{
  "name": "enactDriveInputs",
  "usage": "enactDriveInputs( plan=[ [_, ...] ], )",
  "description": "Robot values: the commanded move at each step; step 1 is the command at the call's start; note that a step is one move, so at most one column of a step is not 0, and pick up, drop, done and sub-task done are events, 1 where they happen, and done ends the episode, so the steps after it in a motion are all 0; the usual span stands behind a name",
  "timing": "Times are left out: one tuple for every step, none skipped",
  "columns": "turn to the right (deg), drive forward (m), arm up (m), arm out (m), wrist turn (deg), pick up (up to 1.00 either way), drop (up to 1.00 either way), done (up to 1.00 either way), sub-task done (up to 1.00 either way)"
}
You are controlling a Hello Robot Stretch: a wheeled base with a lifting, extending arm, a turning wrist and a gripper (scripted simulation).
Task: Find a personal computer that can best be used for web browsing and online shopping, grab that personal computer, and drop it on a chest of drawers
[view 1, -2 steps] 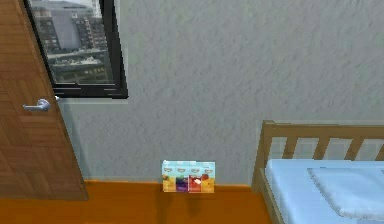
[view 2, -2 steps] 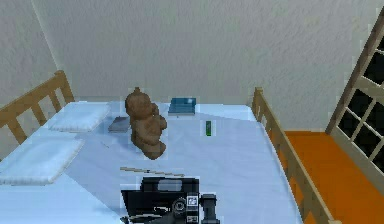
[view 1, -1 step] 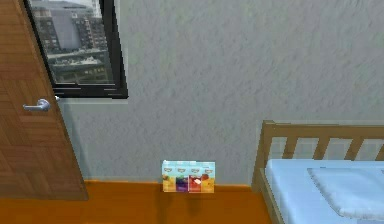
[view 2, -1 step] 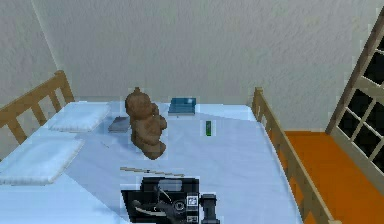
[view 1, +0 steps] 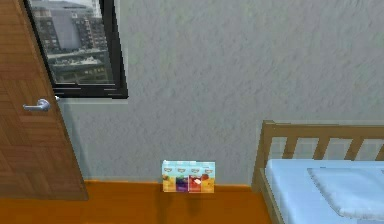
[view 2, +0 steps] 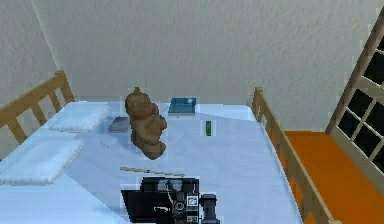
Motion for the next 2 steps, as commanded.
enactDriveInputs(
  plan=[
    [0.0, 0.00, -0.30, 0.00, 0.0, 0.00, 0.00, 0.00, 0.00],
    [0.0, 0.00, 0.00, 0.00, 0.0, 1.00, 0.00, 0.00, 0.00]
  ],
)
